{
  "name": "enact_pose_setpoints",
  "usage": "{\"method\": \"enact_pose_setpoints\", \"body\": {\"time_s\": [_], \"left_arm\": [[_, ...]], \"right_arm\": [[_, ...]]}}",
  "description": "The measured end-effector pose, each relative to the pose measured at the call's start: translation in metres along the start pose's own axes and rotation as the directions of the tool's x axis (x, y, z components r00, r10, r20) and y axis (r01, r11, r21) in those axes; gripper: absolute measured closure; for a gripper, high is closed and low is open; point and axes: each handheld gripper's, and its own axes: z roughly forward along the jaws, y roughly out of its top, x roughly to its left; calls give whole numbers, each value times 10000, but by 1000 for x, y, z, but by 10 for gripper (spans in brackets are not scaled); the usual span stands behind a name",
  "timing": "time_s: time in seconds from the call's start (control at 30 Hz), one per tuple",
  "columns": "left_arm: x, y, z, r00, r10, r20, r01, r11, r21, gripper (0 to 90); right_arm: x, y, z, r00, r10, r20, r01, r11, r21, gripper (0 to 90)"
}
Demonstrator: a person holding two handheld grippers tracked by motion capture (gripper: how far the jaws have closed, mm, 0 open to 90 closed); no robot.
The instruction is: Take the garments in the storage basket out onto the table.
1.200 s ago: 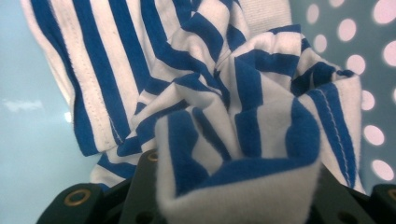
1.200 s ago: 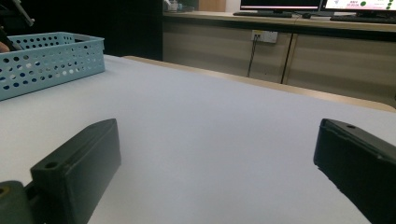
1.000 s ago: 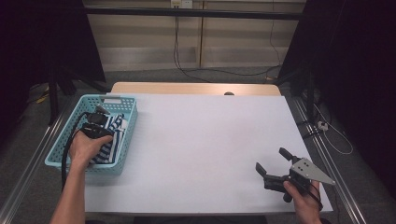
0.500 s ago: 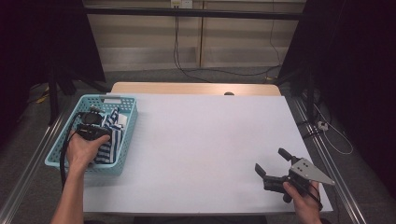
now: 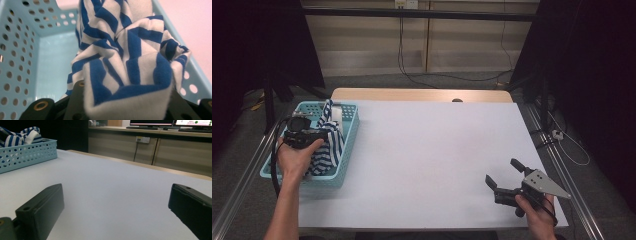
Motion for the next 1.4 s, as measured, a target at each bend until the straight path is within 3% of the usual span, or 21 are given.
{"method": "enact_pose_setpoints", "body": {"time_s": [0.17,0.27,0.3,0.37,0.4,0.57,0.67,0.7,0.8,0.83,0.87,0.9,0.93,0.97,1.03,1.1,1.23,1.3,1.4], "left_arm": [[-1,0,-8,9997,250,4,-248,9945,-1021,665],[-1,-1,-12,9999,166,-21,-167,9894,-1440,665],[-1,-1,-14,10000,-39,-34,34,9890,-1479,665],[0,-2,-19,9997,-222,-136,191,9803,-1964,665],[0,-2,-19,9997,-222,-136,191,9803,-1964,665],[3,-4,-27,9989,-444,-157,385,9623,-2692,665],[2,-5,-31,9990,-339,-289,236,9530,-3021,662],[2,-5,-32,9984,-302,-468,139,9485,-3166,662],[2,-6,-37,9984,-386,-406,213,9320,-3620,662],[2,-6,-37,9984,-386,-406,213,9320,-3620,662],[2,-6,-39,9981,-477,-394,289,9222,-3857,662],[3,-7,-41,9983,-387,-443,187,9227,-3850,662],[3,-7,-43,9976,-602,-354,408,9134,-4050,662],[4,-8,-45,9973,-649,-337,452,9098,-4126,662],[5,-9,-49,9962,-850,-194,674,8923,-4464,663],[6,-9,-53,9959,-900,-101,754,8853,-4588,662],[4,-7,-57,9962,-776,-406,490,8784,-4754,662],[1,-5,-60,9946,-864,-569,475,8705,-4898,662],[-2,-3,-67,9959,-765,-487,403,8543,-5182,661]], "right_arm": [[0,0,-1,10000,-9,-41,9,10000,-34,0],[0,0,0,10000,-7,-23,7,10000,-25,0],[0,0,0,10000,-16,-53,16,10000,-16,0],[0,0,-1,10000,-23,-57,23,10000,9,0],[0,0,-1,10000,-23,-57,23,10000,9,0],[0,0,0,10000,-5,-87,4,10000,-41,0],[1,0,1,9999,-7,-113,7,10000,-30,0],[1,0,0,9999,-20,-125,19,10000,-37,0],[0,0,0,9999,-31,-97,31,10000,-37,0],[0,0,0,9999,-31,-97,31,10000,-37,0],[0,0,0,10000,-24,-87,24,10000,-38,0],[0,0,0,10000,-4,-89,3,10000,-51,0],[0,0,0,10000,5,-98,-6,10000,-58,0],[0,0,0,10000,5,-98,-6,10000,-58,0],[0,0,-1,10000,5,-89,-6,10000,-66,0],[0,0,0,10000,-27,-94,26,10000,-78,0],[0,0,0,9999,-28,-127,27,10000,-75,0],[0,0,0,9999,-28,-121,27,10000,-82,0],[0,1,0,9999,-33,-122,31,9999,-105,0]]}}
